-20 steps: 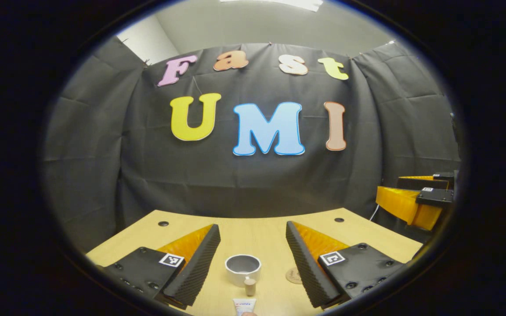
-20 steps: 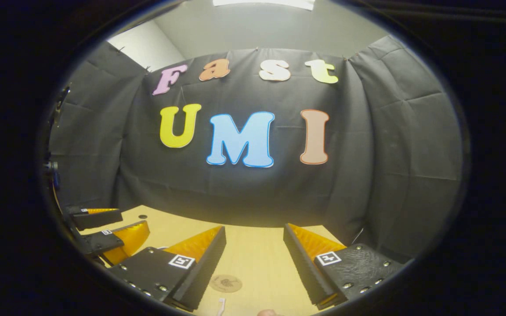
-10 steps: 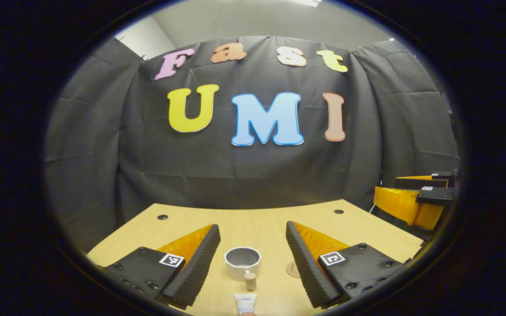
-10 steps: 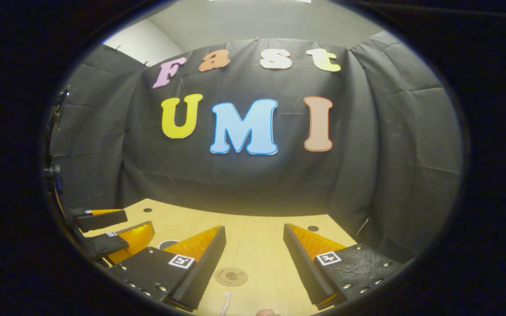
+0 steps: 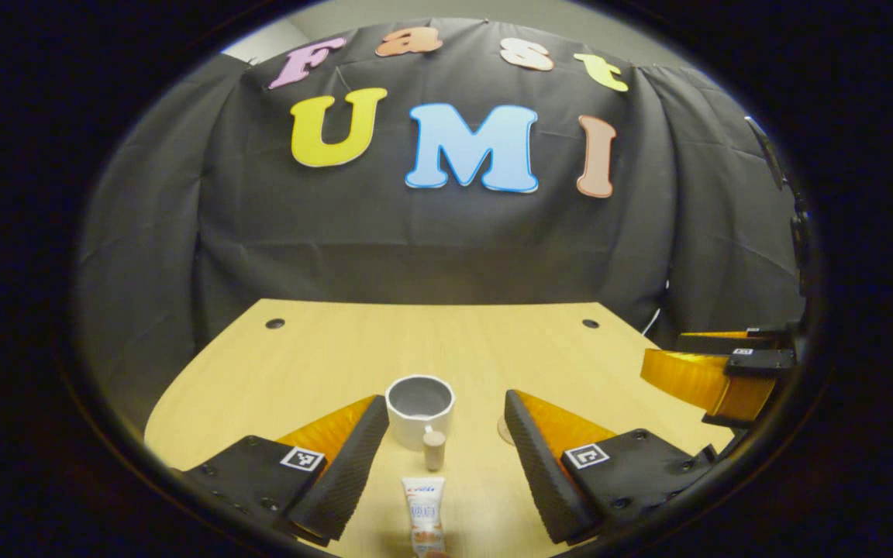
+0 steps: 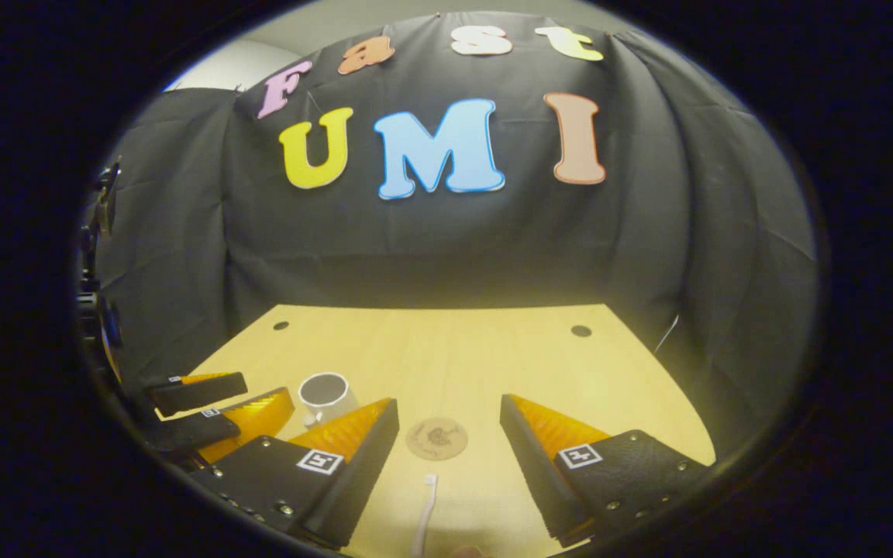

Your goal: Put the toothbrush and toothpaste on the desktop into the cup, then pick up the cup and place it on the coaster on the desktop.

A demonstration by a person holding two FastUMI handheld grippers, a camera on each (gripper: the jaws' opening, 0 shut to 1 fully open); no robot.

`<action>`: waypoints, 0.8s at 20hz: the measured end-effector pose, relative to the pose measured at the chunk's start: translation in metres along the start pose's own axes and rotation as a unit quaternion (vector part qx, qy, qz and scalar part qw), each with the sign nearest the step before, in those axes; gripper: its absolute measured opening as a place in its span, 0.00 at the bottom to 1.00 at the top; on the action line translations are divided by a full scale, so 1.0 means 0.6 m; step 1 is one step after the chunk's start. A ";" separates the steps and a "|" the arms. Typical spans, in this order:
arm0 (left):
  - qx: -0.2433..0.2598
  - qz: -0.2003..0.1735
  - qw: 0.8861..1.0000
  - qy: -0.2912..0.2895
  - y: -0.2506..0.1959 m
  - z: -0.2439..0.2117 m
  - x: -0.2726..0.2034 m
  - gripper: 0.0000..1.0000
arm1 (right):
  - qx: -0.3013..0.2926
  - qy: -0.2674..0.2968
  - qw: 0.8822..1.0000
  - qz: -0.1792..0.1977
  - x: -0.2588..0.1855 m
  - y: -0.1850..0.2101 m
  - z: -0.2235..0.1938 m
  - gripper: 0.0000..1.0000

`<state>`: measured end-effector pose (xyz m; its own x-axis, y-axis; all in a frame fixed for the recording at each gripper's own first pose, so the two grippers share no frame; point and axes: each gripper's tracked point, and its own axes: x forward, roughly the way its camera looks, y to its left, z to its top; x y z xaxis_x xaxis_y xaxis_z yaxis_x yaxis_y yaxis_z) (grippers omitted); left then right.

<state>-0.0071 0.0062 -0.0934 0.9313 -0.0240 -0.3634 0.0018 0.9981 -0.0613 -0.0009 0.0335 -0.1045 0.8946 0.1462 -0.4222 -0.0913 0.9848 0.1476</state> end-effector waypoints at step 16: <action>-0.033 0.013 0.968 0.250 0.041 -0.213 0.022 0.97 | 0.044 0.260 0.965 0.008 0.032 0.031 -0.216 0.86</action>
<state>-0.0414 0.0232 -0.2184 0.6377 -0.0395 -0.7693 -0.0582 0.9934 -0.0993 -0.0418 0.0667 -0.2258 0.5509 0.2110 -0.8075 -0.0453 0.9736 0.2236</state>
